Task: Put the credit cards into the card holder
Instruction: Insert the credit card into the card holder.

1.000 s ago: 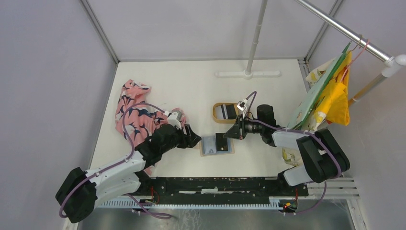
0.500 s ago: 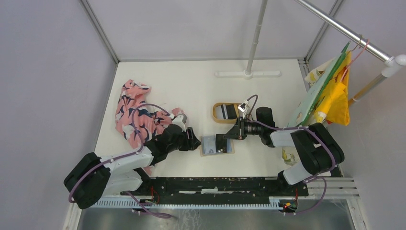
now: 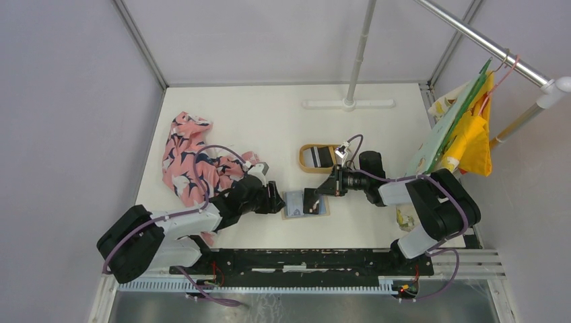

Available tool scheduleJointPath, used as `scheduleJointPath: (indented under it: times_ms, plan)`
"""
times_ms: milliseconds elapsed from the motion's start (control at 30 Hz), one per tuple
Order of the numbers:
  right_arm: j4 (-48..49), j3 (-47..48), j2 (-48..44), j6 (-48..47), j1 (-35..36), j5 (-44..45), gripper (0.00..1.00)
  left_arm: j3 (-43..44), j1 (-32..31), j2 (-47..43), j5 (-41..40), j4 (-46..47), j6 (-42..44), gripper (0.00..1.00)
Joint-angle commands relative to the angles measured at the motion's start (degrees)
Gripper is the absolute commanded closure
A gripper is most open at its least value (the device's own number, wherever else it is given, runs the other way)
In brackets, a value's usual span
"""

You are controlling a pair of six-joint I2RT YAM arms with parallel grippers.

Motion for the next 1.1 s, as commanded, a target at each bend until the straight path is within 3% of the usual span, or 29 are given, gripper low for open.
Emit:
scheduleJointPath:
  times_ms: [0, 433, 1067]
  plan:
    - [-0.85, 0.56, 1.07, -1.42, -0.23, 2.24, 1.00, 3.18, -0.73, 1.12, -2.00, 0.95, -0.27, 0.38]
    - [-5.39, 1.60, 1.47, -1.13, 0.18, 7.88, 1.00, 5.13, -1.81, 5.51, -2.38, 0.02, 0.03, 0.39]
    - [-0.99, 1.35, 2.42, 3.12, 1.80, 8.08, 1.00, 6.91, -2.89, 9.18, -2.99, -1.57, 0.05, 0.61]
